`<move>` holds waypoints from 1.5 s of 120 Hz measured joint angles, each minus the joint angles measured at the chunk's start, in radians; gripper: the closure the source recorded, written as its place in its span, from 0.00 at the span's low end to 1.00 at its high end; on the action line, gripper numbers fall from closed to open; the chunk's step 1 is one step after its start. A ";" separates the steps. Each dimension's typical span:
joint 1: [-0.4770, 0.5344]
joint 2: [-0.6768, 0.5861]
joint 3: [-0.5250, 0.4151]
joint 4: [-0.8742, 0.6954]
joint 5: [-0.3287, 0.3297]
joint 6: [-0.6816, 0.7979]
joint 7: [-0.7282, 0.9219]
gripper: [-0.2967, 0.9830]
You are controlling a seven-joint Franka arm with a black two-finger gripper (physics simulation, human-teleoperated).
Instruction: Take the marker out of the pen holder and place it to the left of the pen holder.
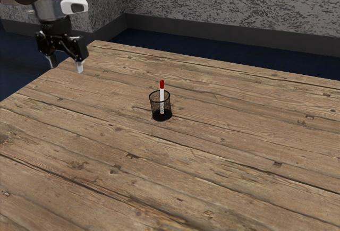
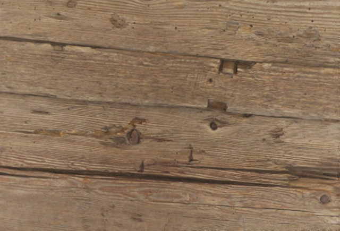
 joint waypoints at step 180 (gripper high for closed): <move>-0.025 0.983 -0.016 0.477 -0.178 1.149 0.023 0.23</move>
